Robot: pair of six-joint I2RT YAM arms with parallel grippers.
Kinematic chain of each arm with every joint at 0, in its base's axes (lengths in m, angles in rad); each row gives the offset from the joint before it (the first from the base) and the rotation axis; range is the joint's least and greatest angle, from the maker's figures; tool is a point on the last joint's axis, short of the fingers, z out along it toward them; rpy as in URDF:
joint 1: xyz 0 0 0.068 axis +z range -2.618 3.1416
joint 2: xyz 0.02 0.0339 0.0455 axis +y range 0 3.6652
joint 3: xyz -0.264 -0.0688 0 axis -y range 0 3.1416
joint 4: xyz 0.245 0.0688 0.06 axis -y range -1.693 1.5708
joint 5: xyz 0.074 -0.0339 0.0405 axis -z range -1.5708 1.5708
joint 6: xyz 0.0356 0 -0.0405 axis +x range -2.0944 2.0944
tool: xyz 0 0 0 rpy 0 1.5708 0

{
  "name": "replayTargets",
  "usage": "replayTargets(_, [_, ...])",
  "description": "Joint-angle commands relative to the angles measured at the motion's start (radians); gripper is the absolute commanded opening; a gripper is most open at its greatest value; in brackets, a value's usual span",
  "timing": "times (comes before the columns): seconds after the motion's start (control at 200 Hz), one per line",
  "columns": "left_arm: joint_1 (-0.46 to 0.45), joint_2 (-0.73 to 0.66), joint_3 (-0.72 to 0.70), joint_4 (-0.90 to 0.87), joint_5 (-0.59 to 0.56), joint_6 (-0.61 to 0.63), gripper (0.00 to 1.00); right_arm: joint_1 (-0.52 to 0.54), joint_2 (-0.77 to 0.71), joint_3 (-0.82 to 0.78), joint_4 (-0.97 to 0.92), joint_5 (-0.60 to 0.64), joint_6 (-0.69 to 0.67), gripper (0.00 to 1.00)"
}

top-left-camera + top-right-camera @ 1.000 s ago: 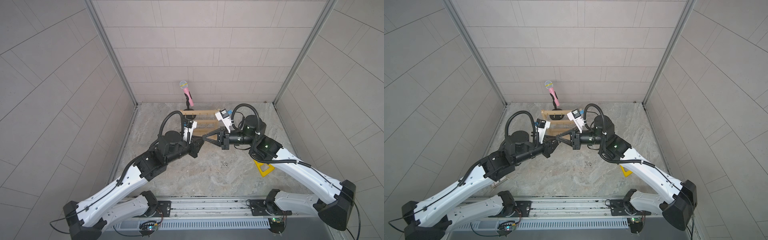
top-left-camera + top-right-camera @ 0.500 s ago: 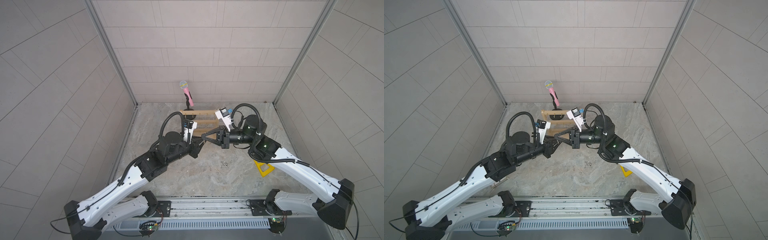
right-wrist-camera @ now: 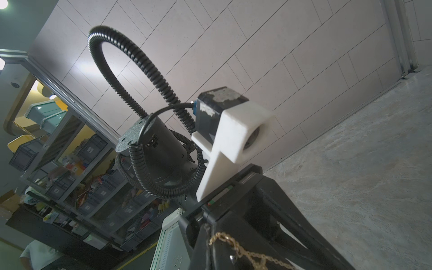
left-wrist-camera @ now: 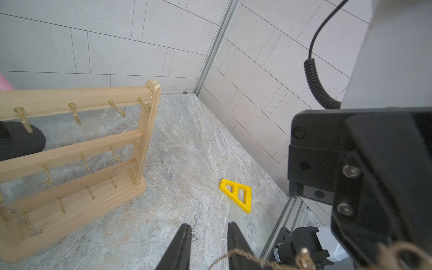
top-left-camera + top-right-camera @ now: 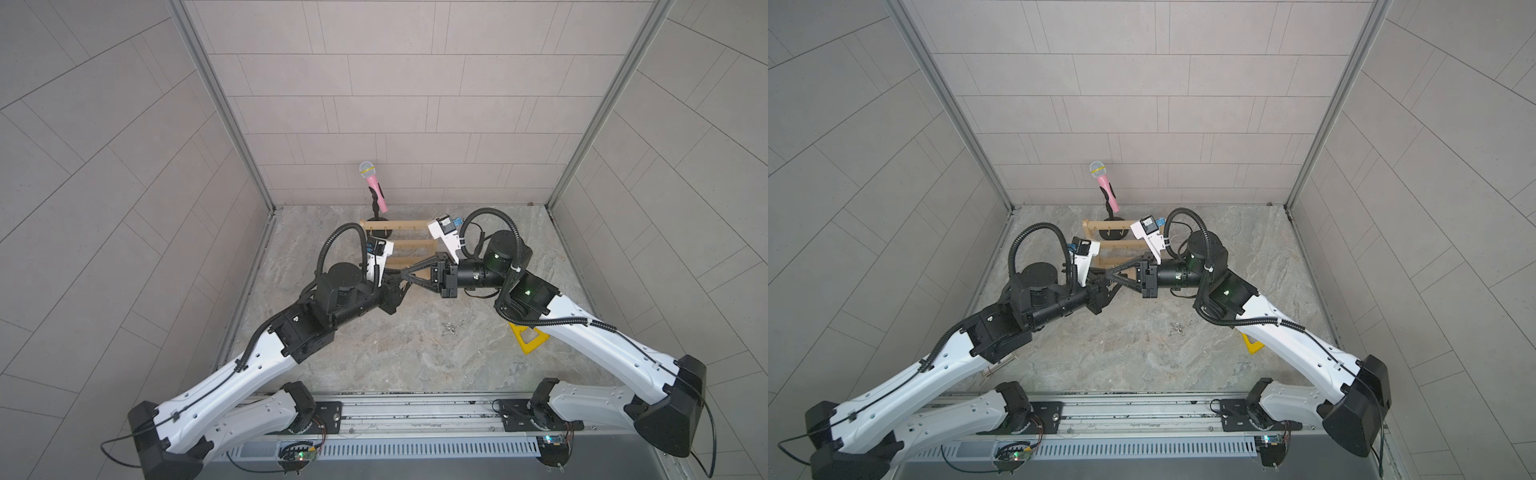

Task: Hang the necklace on the jewelry display stand
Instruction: Pick up the necklace from the center of the board.

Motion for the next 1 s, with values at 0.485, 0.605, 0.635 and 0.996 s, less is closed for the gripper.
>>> replayTargets(0.485, [-0.002,-0.06,-0.039,0.049,-0.094,0.032,0.03,0.004,-0.011,-0.039,0.033,-0.01,0.004,0.0])
replayTargets(0.605, [-0.003,-0.062,-0.015,0.023,-0.158,0.08,0.0,0.003,-0.016,-0.056,0.032,-0.012,-0.003,0.01])
replayTargets(0.635, [-0.004,-0.055,-0.004,0.015,-0.163,0.094,0.0,0.002,-0.014,-0.059,0.029,-0.012,-0.005,0.04])
replayTargets(0.996, [-0.004,-0.016,0.113,-0.004,-0.264,0.257,0.0,-0.011,-0.036,-0.111,-0.022,-0.017,-0.063,0.27])
